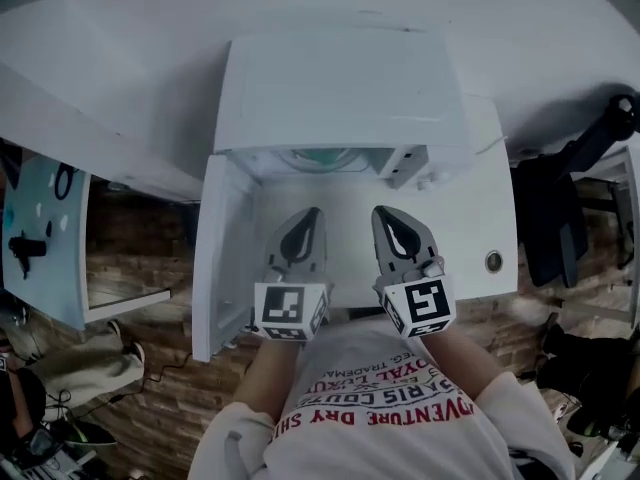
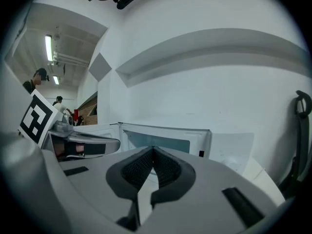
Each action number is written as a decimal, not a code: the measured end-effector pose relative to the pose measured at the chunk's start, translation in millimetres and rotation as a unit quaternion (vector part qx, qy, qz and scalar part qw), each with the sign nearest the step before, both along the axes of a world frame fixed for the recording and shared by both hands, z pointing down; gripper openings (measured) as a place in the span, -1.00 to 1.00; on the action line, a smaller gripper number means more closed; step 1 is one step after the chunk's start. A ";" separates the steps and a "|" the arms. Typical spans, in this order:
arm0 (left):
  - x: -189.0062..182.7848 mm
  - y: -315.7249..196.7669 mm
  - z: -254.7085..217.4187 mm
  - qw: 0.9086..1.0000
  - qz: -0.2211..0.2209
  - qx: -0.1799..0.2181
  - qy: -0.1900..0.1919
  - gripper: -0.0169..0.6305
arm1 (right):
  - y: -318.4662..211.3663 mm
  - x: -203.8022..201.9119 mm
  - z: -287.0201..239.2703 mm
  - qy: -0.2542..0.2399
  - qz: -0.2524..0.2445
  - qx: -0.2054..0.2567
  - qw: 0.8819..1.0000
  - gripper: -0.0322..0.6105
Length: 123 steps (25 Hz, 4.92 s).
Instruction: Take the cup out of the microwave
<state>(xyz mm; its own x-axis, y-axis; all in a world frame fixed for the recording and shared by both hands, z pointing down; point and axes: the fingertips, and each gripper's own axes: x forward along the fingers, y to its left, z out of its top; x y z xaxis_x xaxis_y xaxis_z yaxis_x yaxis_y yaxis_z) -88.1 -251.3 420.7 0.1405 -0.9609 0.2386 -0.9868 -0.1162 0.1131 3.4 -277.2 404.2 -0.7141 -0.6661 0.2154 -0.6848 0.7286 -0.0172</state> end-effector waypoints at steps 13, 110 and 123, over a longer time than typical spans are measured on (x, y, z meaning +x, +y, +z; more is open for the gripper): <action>-4.8 -62.9 53.2 0.999 -0.047 0.024 0.001 -0.91 | -64.2 -12.9 54.9 0.019 -0.065 -0.045 0.997 -0.87; -6.2 29.9 -121.6 0.992 -0.002 0.118 -0.046 0.18 | 19.7 6.4 -93.1 -0.071 0.052 0.096 0.991 -0.87; -10.2 29.3 -116.1 0.993 -0.014 0.108 -0.036 0.18 | 25.1 8.4 -93.9 -0.063 0.041 0.097 0.992 -0.87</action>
<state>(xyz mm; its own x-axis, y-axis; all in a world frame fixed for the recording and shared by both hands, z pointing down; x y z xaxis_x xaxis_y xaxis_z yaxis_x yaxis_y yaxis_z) -98.3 -222.0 304.6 0.1022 -0.9942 0.0340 -0.9947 -0.1017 0.0166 11.8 -252.1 310.3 -0.6694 -0.7428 -0.0096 -0.7427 0.6690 0.0292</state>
